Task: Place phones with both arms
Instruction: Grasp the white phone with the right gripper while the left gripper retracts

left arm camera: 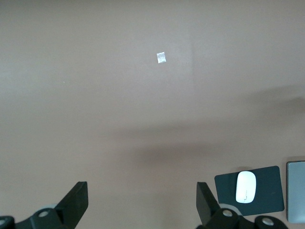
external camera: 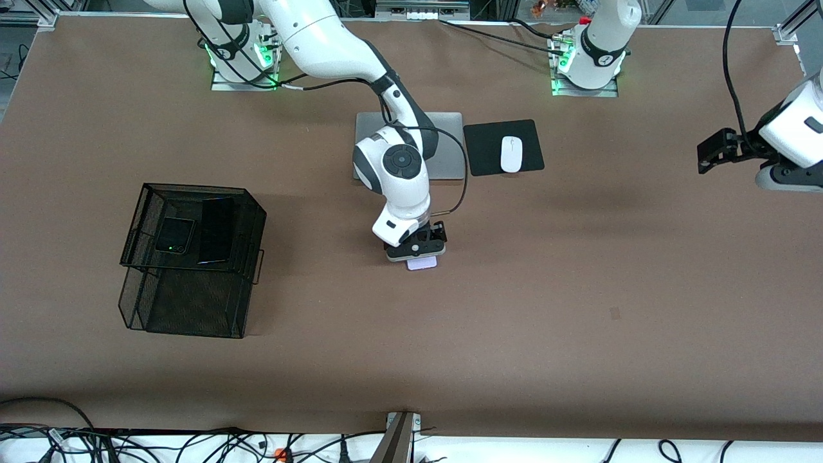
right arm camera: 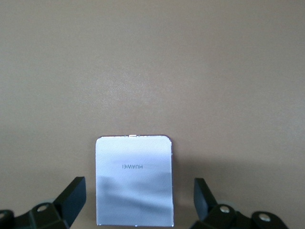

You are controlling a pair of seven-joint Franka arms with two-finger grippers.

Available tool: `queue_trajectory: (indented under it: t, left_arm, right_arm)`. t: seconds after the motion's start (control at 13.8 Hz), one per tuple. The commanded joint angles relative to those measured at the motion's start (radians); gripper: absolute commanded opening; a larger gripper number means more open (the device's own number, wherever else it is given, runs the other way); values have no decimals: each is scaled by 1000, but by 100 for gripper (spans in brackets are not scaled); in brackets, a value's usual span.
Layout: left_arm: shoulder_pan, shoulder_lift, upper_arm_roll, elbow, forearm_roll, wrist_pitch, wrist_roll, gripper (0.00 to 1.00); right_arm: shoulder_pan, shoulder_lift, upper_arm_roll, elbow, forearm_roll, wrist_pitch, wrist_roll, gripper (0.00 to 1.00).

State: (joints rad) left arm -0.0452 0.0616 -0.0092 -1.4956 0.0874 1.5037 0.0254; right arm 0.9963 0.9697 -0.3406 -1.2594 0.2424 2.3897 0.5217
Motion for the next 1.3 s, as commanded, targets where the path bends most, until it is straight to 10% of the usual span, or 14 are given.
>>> queue_trajectory:
  t: [0.0, 1.23]
  left_arm:
    - [10, -43, 3, -25, -23, -6, 13, 100]
    - [24, -66, -2, -25, -23, -62, 14, 100]
  right_arm:
    - [2, 27, 5, 26, -14, 15, -11, 100]
    - [30, 73, 5, 0, -17, 105, -12, 100]
